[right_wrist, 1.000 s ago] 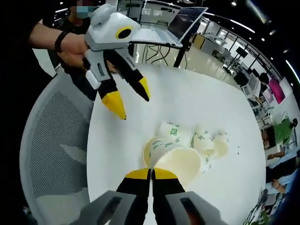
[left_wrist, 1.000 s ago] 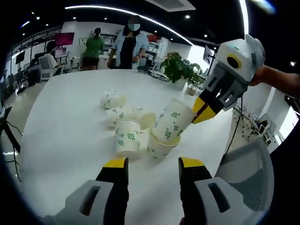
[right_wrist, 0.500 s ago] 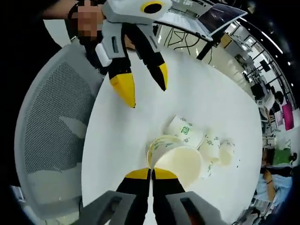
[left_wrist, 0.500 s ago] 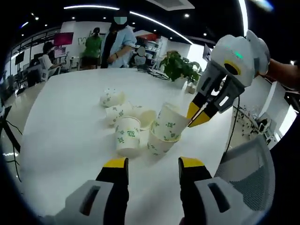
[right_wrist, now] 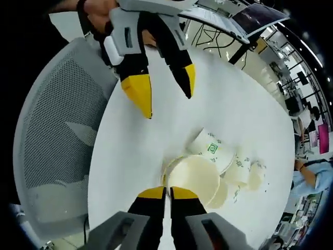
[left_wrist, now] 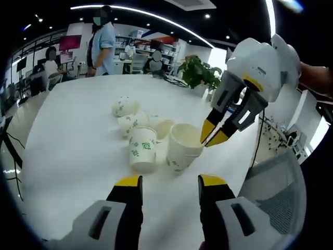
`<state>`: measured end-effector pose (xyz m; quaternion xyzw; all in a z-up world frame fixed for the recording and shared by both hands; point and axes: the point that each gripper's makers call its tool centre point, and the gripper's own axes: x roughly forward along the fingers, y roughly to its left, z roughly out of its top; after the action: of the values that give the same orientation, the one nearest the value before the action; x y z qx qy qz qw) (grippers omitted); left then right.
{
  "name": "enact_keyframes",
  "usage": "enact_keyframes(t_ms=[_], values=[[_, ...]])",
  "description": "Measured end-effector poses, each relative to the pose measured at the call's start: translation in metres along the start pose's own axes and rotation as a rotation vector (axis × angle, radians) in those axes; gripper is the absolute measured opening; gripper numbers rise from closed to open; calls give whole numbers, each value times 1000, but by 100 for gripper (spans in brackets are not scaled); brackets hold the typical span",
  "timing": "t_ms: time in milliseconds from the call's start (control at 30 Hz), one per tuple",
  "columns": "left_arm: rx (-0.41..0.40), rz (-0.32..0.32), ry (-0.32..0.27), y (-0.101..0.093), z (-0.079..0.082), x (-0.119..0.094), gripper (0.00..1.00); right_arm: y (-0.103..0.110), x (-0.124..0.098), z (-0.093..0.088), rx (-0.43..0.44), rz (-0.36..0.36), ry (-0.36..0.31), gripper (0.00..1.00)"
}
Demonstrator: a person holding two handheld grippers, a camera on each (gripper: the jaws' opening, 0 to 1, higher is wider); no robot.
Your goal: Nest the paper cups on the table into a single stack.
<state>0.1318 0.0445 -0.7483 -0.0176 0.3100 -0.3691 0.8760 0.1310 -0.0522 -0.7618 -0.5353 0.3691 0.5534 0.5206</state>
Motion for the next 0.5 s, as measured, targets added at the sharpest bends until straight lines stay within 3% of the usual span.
enact_keyframes(t_ms=[233, 500], values=[[-5, 4, 2, 3, 0, 2, 41, 0, -2, -1, 36, -8, -23, 6], [-20, 12, 2, 12, 3, 8, 41, -2, -3, 0, 180, -26, -114, 21]])
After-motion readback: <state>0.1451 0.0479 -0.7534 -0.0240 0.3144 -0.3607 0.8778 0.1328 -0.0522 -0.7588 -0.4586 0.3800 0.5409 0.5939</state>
